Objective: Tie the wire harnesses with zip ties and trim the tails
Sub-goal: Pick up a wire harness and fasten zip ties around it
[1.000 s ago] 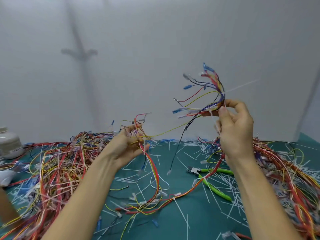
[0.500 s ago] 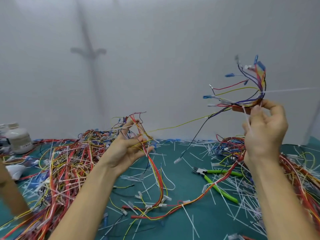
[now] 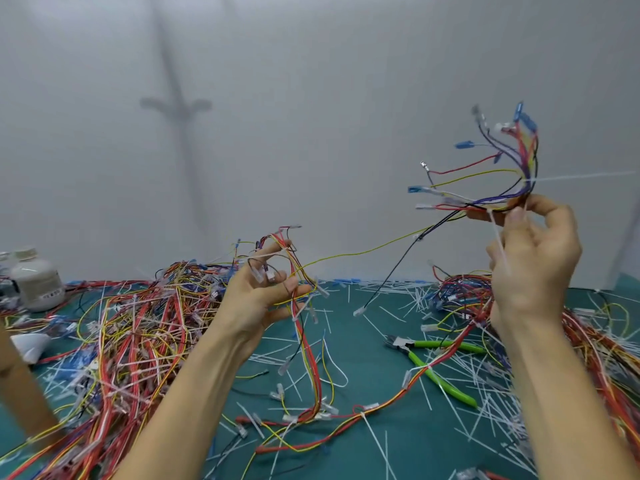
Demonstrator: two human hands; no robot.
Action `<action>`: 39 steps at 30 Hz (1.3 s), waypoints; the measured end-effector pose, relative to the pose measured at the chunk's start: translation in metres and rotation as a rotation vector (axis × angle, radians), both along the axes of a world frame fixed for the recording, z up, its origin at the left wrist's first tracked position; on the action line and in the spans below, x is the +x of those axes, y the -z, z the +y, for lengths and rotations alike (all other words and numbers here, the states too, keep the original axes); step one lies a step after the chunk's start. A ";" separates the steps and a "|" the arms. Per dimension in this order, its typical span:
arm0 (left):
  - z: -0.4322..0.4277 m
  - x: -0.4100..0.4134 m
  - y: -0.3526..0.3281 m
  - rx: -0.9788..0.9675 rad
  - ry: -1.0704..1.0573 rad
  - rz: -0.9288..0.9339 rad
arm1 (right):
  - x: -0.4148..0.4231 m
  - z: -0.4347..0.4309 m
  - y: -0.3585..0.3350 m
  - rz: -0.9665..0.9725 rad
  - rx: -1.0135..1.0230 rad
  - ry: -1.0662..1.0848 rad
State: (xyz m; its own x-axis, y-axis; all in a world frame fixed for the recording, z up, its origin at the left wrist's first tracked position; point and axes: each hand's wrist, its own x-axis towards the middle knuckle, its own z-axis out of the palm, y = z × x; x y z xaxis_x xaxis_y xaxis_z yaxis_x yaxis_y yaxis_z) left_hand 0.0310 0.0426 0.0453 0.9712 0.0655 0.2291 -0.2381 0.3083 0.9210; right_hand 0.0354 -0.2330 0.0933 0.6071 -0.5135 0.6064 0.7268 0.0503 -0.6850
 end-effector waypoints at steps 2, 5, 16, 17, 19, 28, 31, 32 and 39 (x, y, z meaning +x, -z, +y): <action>-0.001 0.002 0.003 0.014 -0.054 -0.005 | -0.001 -0.002 -0.002 -0.018 0.019 0.003; -0.003 0.004 0.008 0.069 -0.146 -0.007 | -0.004 -0.001 -0.005 -0.031 0.036 -0.003; -0.021 0.009 0.029 0.242 -0.181 0.101 | -0.019 0.029 -0.013 -0.091 0.000 -0.225; -0.021 0.009 0.029 0.235 -0.182 0.121 | -0.020 0.029 -0.015 -0.100 0.004 -0.237; -0.022 0.011 0.030 0.203 -0.210 0.163 | -0.022 0.029 -0.018 -0.121 0.028 -0.255; -0.007 0.010 0.028 -0.032 -0.364 0.317 | -0.023 0.013 -0.023 -0.165 0.068 -0.154; 0.016 0.004 0.014 0.145 -0.693 0.194 | -0.020 0.004 -0.021 -0.162 0.101 -0.095; 0.027 0.002 0.008 0.302 -0.864 0.134 | -0.020 0.000 -0.021 -0.159 0.102 -0.071; 0.093 -0.001 0.019 1.552 -1.064 0.263 | -0.011 -0.011 -0.016 -0.059 0.050 -0.056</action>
